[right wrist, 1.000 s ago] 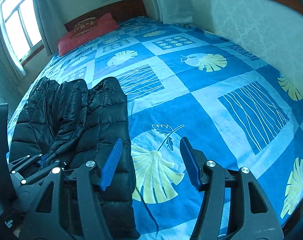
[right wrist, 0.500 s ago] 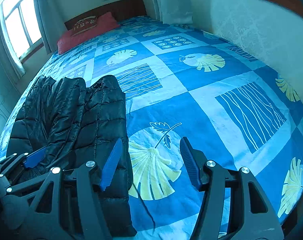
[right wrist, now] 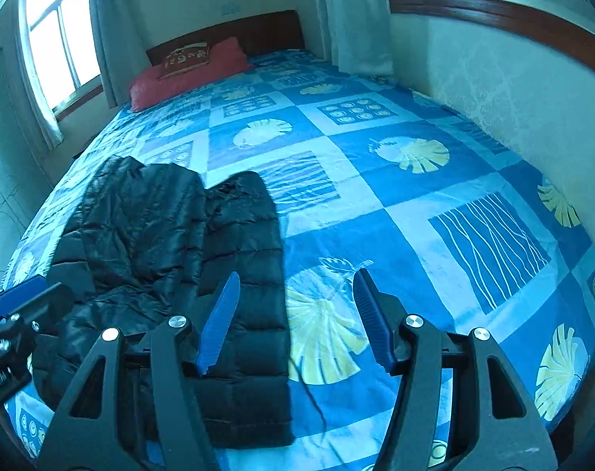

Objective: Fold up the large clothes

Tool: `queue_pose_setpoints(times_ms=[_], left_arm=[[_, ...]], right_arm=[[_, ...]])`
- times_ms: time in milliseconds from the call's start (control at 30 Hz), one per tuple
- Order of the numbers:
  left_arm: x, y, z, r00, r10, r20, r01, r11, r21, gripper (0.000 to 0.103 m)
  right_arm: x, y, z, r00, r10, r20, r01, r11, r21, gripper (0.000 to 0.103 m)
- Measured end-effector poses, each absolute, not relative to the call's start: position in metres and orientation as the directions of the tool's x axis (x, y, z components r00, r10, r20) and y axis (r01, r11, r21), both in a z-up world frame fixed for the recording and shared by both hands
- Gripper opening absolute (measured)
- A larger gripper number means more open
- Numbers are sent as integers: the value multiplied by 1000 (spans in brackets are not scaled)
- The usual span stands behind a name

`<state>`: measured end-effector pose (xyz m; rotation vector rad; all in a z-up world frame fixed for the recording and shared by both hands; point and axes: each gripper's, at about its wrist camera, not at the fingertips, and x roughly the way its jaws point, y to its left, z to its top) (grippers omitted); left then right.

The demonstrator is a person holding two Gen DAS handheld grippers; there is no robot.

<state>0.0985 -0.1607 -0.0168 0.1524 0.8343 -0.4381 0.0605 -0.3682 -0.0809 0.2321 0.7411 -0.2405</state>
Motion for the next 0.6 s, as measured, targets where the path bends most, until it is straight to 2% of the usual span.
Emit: queue_pose_setpoints(times_ms=[67, 267, 400, 467, 500, 600], left_arm=[[107, -137, -15, 618, -293, -729, 391, 920, -37, 62], [142, -73, -39, 639, -222, -737, 255, 964, -69, 63], [155, -44, -68, 603, -215, -768, 203, 973, -112, 63], [156, -37, -77, 599, -229, -767, 196, 971, -137, 69], [156, -36, -80, 605, -237, -760, 195, 970, -148, 70], [155, -37, -82, 603, -264, -752, 220, 962, -162, 70]], right_arm=[[69, -354, -77, 720, -106, -686, 264, 956, 130, 62], [107, -312, -90, 685, 39, -728, 167, 963, 210, 70], [126, -299, -117, 606, 48, -794, 175, 966, 191, 79], [132, -301, -130, 575, 105, -811, 184, 950, 253, 79], [133, -303, -136, 571, 137, -810, 190, 937, 292, 77], [135, -307, -148, 559, 213, -801, 198, 904, 379, 38]])
